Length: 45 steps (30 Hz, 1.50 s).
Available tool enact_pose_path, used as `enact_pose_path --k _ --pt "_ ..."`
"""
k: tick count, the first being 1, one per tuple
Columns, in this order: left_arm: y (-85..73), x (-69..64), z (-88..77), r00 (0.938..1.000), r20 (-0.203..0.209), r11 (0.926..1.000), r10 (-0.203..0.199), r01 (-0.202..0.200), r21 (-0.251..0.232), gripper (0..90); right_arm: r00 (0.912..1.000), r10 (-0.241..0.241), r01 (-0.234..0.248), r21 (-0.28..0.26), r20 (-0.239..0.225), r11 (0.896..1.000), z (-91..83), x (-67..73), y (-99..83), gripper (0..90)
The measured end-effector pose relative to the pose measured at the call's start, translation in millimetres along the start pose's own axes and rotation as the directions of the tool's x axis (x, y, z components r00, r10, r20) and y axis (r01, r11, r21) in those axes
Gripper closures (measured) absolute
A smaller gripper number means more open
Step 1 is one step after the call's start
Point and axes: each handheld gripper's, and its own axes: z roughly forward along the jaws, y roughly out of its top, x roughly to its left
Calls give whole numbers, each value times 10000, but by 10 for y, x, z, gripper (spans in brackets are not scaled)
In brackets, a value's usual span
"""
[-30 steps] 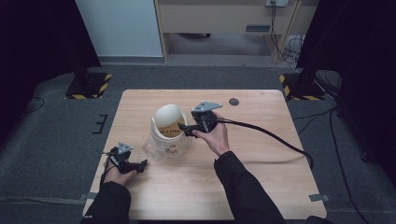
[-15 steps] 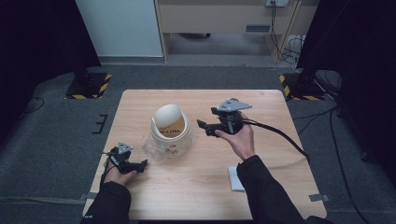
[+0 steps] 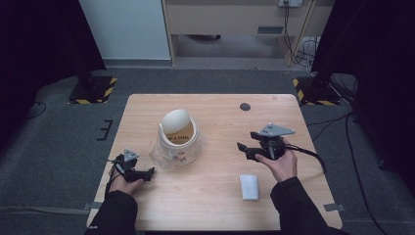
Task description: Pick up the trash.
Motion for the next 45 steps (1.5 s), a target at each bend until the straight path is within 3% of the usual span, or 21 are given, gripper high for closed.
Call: enact_pose_path --k 4,9,16,20,24,27,38,45 --pt "0 -2 0 10000 -7 10000 -5 5 -2 0 9998 162 -168 496 130 9986 -86 -56 -256 326" --pt "0 -4 0 10000 -13 10000 -4 4 1 0 9989 463 -453 999 -81 9940 -140 -73 -522 377" --pt "-1 -6 -1 10000 0 10000 10 -10 4 0 9951 967 -915 1733 -220 9806 -168 -98 -803 424" --pt "-1 -7 -1 10000 3 10000 8 -8 4 0 9948 982 -900 2250 -253 9702 -121 -76 -919 441" --pt "-1 -7 -1 10000 -4 10000 11 -11 -1 0 9954 942 -859 2776 -168 9568 -66 -59 -992 466" --pt "-1 -7 -2 10000 5 10000 18 -18 10 0 9945 1039 -961 2886 -117 9526 -51 -67 -1025 499" --pt "-1 -8 -1 10000 -4 10000 10 -10 0 0 9919 1256 -1098 3726 -185 9215 33 -3 -1107 578" --pt "-1 -9 0 10000 -6 10000 -6 6 -12 0 9901 1403 -1274 3748 -73 9183 45 22 -1113 706"
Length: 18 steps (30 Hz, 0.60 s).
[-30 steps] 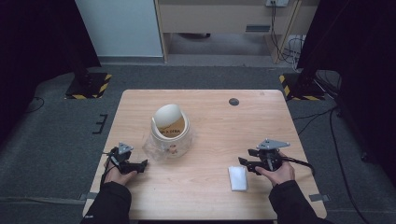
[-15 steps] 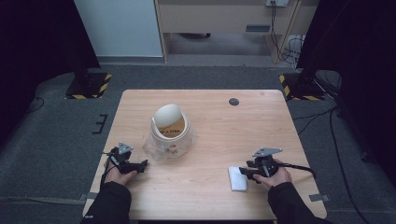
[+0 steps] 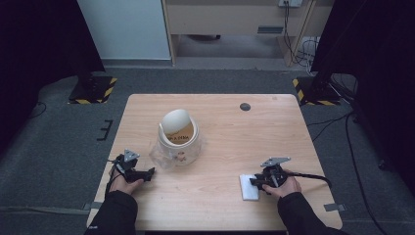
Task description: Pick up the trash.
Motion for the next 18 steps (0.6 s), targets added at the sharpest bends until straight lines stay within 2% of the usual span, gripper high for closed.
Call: enact_pose_path --k 6,9,14,18 --pt "0 1 -1 10000 2 10000 15 -15 12 0 9993 331 -332 -39 -174 9994 -3 20 2 836" --pt "0 1 -1 10000 2 10000 12 -12 10 0 9988 414 -417 -141 -263 9990 -18 15 13 868" --pt "0 1 -1 10000 4 10000 21 -21 17 0 9975 575 -603 -675 -421 9959 -86 3 53 876" --pt "0 2 -1 10000 12 10000 14 -14 17 0 9962 651 -727 -1433 -570 9870 -187 -24 105 877"
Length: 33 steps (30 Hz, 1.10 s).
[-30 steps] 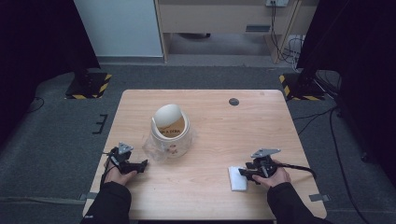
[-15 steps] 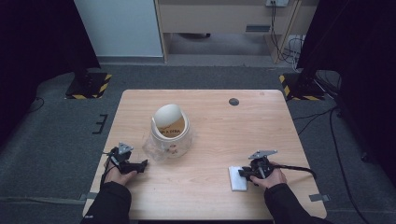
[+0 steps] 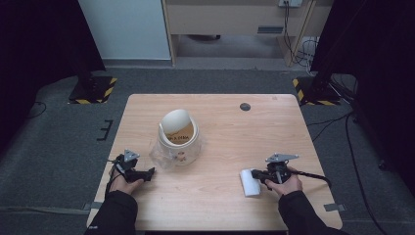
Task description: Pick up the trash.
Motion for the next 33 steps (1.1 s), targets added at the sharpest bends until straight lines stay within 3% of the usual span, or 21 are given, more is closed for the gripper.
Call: enact_pose_path --k 7,13,33 --pt "0 -1 1 10000 -2 10000 -13 13 -9 0 9995 233 -258 -1235 -214 9920 -144 -55 105 877" --pt "0 0 0 10000 3 10000 -3 3 -1 0 9989 355 -414 -2182 -307 9750 -236 -102 192 878" --pt "1 0 2 10000 2 10000 -17 17 -10 0 9996 279 -274 -3961 -44 9178 -439 -126 353 878"
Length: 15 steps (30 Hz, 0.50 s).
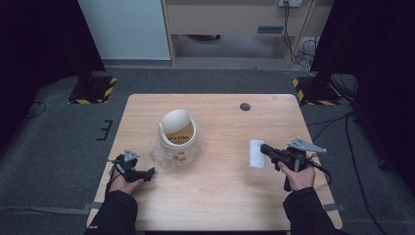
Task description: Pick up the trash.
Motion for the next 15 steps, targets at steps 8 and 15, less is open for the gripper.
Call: enact_pose_path --k 8,15 --pt "0 0 0 10000 1 10000 3 -3 2 0 10000 -22 24 -343 81 9994 -27 -3 30 878" --pt "0 1 0 10000 2 10000 2 -2 1 0 10000 -15 17 -306 55 9995 -23 7 38 878"
